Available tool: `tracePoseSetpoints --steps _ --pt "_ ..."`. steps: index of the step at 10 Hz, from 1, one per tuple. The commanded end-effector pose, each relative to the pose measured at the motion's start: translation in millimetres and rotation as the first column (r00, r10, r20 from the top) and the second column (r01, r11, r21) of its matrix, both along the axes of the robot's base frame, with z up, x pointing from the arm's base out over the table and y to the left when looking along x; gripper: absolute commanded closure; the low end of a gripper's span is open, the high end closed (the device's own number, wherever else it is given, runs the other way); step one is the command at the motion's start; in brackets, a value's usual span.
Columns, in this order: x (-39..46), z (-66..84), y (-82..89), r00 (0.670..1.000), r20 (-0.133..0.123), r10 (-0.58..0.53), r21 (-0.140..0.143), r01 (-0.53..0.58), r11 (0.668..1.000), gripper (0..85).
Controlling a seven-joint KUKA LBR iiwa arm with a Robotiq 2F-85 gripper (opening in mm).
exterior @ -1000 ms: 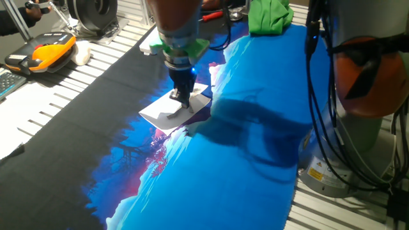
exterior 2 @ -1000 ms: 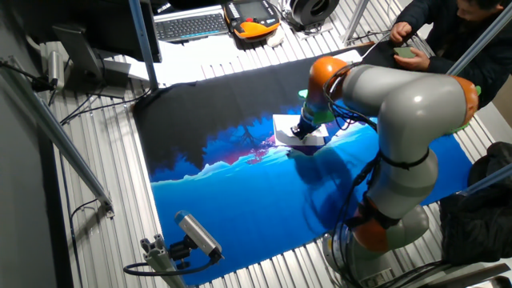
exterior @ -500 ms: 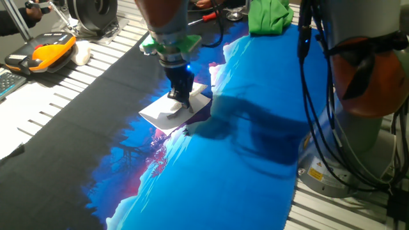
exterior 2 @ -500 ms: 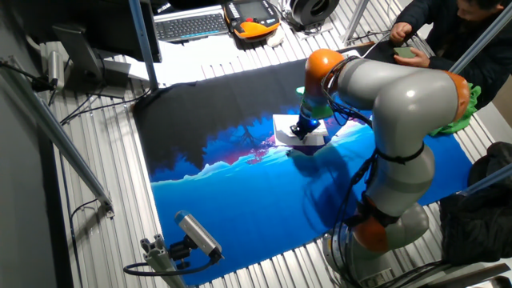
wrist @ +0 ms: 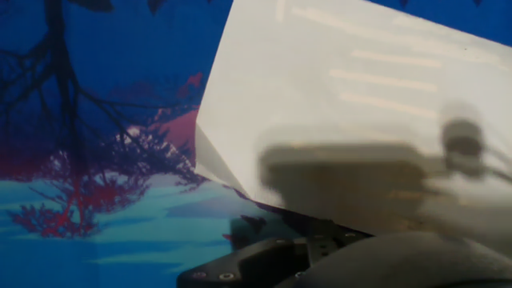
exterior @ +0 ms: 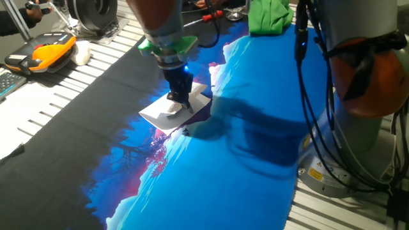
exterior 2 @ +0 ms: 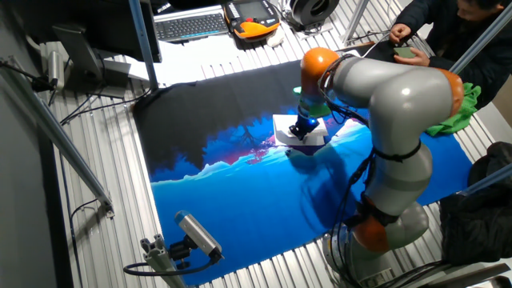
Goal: Unfold a piece of paper
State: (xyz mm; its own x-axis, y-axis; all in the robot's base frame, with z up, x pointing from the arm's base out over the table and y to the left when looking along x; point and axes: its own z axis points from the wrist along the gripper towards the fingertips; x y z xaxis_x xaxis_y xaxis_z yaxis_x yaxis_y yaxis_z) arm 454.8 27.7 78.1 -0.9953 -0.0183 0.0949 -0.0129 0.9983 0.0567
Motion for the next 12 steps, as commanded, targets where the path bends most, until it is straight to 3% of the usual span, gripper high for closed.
tracePoseSetpoints --steps 1,2,6,8,10,11,12 --pt "0.2 -0.7 -0.2 0.998 0.056 -0.001 -0.004 0.001 1.0 85.0" --pt "0.3 -1.1 -0.3 0.999 0.031 0.022 -0.027 -0.021 0.999 85.0" --pt "-1.1 1.7 -0.4 0.993 -0.115 0.029 -0.011 -0.03 0.999 85.0" --pt "-1.1 1.7 -0.5 0.988 -0.15 0.03 -0.015 -0.033 0.999 85.0" --pt "-1.4 2.8 -0.5 0.983 -0.183 0.02 -0.001 -0.02 1.0 85.0" --pt "-1.4 3.4 -0.4 0.975 -0.22 0.0 0.009 0.002 1.0 85.0" --pt "-1.5 3.5 -0.4 0.973 -0.231 -0.012 0.023 0.017 1.0 85.0"
